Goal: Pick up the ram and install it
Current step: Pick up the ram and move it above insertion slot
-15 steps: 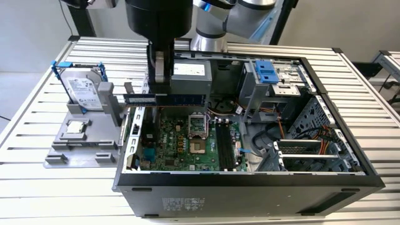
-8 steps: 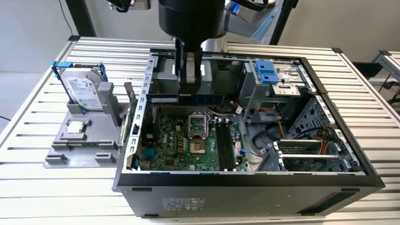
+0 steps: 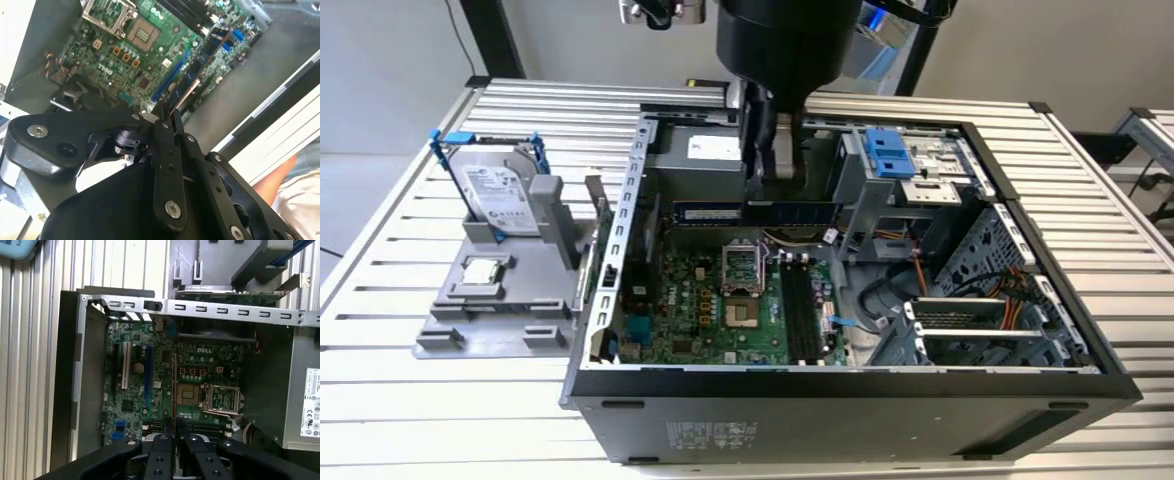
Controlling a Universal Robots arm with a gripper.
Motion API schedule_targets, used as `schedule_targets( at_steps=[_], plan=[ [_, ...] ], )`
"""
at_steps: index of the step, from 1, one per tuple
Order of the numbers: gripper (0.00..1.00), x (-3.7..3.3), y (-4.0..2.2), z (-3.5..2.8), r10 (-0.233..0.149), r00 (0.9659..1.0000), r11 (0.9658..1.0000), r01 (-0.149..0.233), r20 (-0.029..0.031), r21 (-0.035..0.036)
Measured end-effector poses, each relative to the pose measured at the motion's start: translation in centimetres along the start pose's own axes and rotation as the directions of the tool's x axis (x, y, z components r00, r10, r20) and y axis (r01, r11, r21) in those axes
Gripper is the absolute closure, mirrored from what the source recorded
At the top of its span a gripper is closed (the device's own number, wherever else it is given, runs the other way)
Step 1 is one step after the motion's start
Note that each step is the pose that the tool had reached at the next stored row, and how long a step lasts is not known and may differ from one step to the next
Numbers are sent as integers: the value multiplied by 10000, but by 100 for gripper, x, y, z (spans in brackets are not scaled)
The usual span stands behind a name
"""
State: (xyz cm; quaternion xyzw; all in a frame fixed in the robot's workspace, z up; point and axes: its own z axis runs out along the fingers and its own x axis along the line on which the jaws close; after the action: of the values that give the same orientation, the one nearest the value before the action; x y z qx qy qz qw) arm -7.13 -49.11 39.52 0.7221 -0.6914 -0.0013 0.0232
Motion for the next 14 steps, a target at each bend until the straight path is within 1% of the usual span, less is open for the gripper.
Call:
schedule_targets(
  at_steps=[4,14],
  plan=[
    [100,6,-142,-5,0,10000,10000,0,0,-1],
    [100,20,-457,-16,0,10000,10000,0,0,-4]
  ],
)
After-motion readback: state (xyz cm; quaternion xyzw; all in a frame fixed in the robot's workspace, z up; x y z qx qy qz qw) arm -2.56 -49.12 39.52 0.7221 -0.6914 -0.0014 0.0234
